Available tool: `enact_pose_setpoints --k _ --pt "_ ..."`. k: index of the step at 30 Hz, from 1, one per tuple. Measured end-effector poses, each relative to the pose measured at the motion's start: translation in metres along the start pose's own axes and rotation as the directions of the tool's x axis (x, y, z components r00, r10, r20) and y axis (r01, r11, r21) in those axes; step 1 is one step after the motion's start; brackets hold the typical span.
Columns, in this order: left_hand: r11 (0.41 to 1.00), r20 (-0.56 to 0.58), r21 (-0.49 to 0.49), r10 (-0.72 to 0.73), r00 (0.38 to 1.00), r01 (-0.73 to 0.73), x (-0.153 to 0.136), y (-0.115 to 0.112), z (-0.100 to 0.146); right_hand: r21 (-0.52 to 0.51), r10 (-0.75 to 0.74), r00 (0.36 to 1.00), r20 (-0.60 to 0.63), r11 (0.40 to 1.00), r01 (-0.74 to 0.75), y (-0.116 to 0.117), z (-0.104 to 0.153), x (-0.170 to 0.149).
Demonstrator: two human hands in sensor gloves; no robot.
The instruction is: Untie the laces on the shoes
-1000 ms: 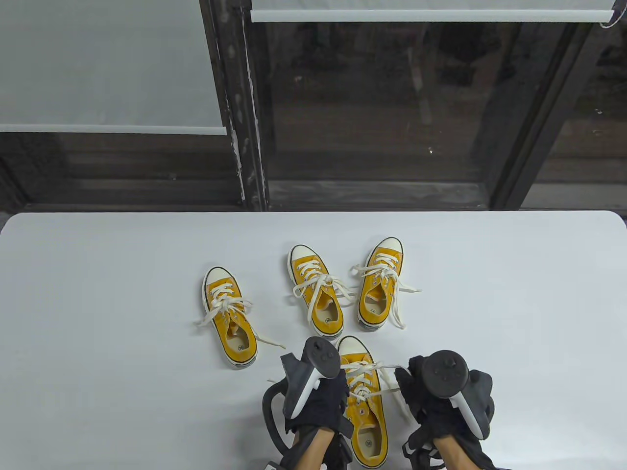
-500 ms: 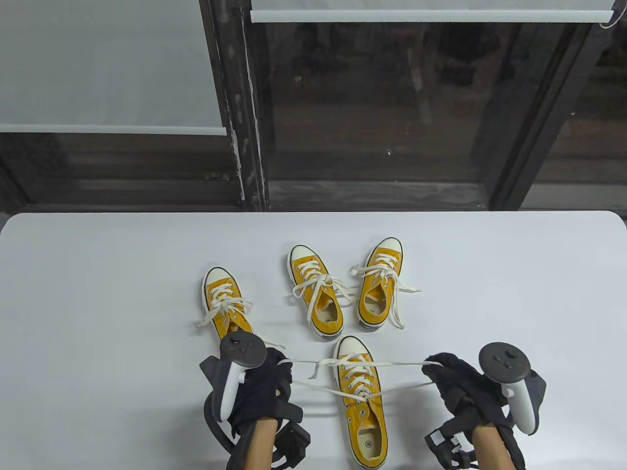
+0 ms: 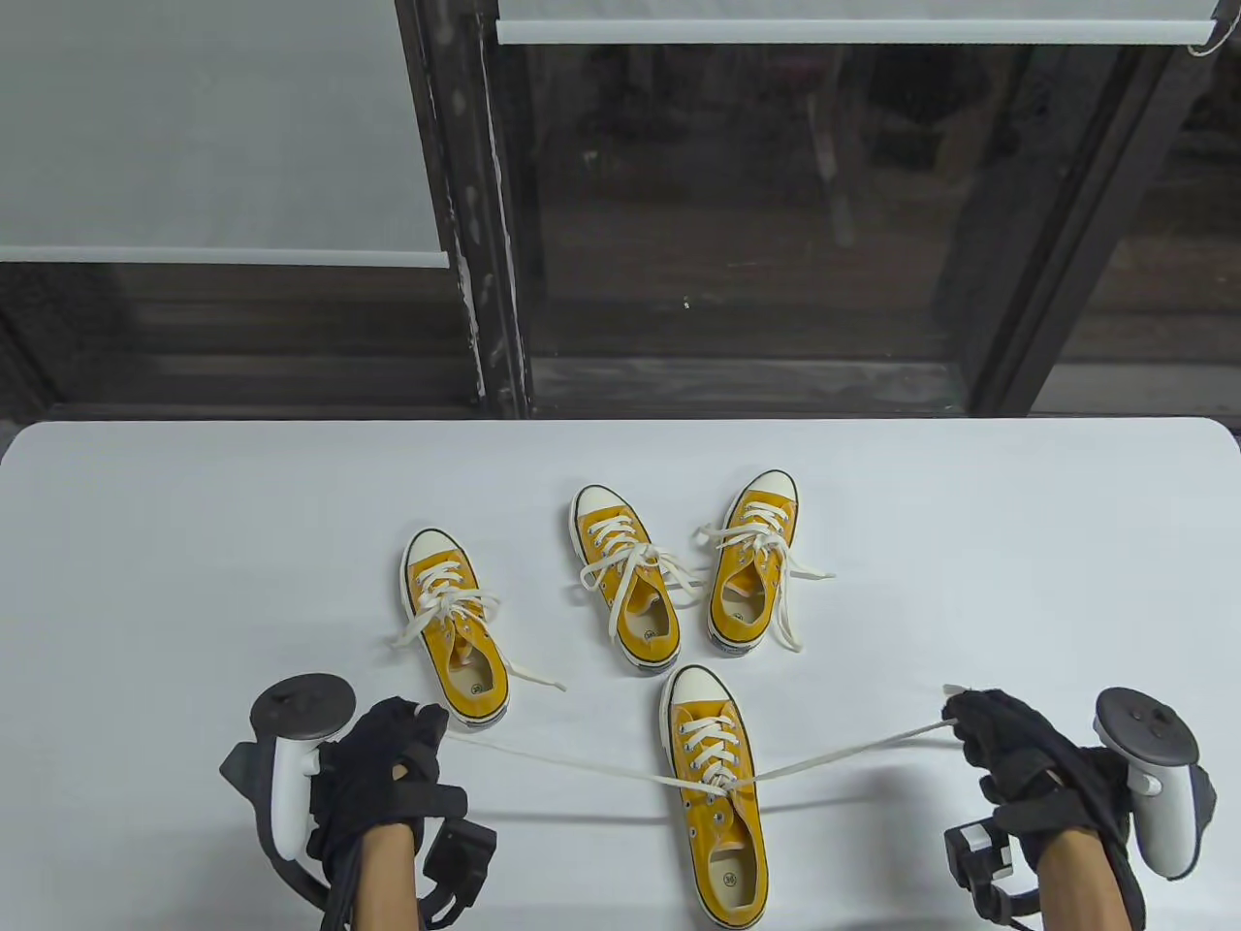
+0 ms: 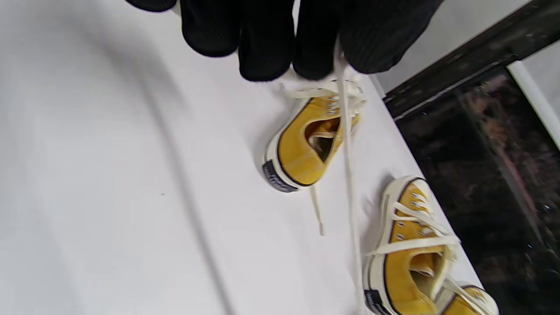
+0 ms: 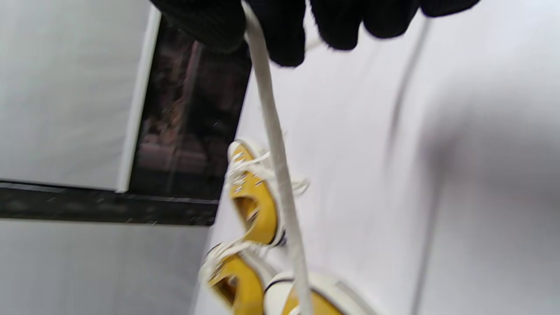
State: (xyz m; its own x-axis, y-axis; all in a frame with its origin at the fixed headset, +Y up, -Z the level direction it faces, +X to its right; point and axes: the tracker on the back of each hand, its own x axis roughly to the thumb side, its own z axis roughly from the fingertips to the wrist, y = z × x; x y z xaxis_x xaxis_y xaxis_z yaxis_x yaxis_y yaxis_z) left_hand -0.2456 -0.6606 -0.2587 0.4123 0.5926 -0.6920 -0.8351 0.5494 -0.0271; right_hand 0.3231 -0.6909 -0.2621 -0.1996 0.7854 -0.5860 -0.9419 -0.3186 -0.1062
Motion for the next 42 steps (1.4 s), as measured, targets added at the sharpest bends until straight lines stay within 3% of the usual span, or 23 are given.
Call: enact_pose_setpoints --k 2,5,8,10,13,15,18,24,28,34,36,42 --pt "0.997 -0.013 0.046 -0.055 0.998 0.056 -0.003 0.0 -0.001 -0.069 0.126 0.992 -0.032 0.989 -0.127 -0.004 -0.001 -0.005" --pt "0.977 0.057 0.128 -0.179 0.982 0.17 0.005 0.001 0.003 -0.138 0.292 0.956 -0.004 0.947 -0.29 -0.007 0.002 -0.001" --pt "0.948 0.2 0.169 -0.302 0.932 0.271 0.024 -0.006 0.01 -0.158 0.447 0.891 0.085 0.889 -0.431 0.008 0.013 0.015" --pt "0.93 0.316 0.201 -0.36 0.878 0.309 0.04 -0.018 0.014 -0.137 0.544 0.822 0.166 0.839 -0.527 0.03 0.023 0.027" --pt "0.885 0.384 0.229 -0.466 0.797 0.407 0.059 -0.042 0.02 0.079 0.629 0.722 0.287 0.736 -0.672 0.073 0.035 0.035" --pt "0.839 0.409 0.256 -0.544 0.733 0.48 0.068 -0.059 0.023 0.155 0.66 0.677 0.326 0.669 -0.727 0.104 0.042 0.035" --pt "0.799 0.429 0.278 -0.599 0.676 0.533 0.071 -0.08 0.023 0.192 0.74 0.584 0.334 0.553 -0.811 0.139 0.048 0.031" --pt "0.796 0.443 0.175 -0.59 0.676 0.579 0.056 -0.102 0.001 0.131 0.879 0.387 0.278 0.364 -0.922 0.186 0.045 0.014" --pt "0.799 0.426 0.147 -0.583 0.691 0.583 0.051 -0.102 -0.007 0.022 0.929 0.304 0.213 0.307 -0.952 0.204 0.041 0.009" --pt "0.802 0.426 0.097 -0.569 0.703 0.59 0.046 -0.106 -0.014 -0.145 0.945 0.253 0.208 0.286 -0.947 0.21 0.046 0.017" --pt "0.803 0.436 0.074 -0.559 0.705 0.591 0.046 -0.109 -0.015 -0.225 0.941 0.259 0.218 0.307 -0.925 0.204 0.052 0.022" --pt "0.801 0.466 0.109 -0.564 0.681 0.589 0.048 -0.11 -0.008 -0.274 0.92 0.312 0.239 0.372 -0.887 0.167 0.076 0.046"
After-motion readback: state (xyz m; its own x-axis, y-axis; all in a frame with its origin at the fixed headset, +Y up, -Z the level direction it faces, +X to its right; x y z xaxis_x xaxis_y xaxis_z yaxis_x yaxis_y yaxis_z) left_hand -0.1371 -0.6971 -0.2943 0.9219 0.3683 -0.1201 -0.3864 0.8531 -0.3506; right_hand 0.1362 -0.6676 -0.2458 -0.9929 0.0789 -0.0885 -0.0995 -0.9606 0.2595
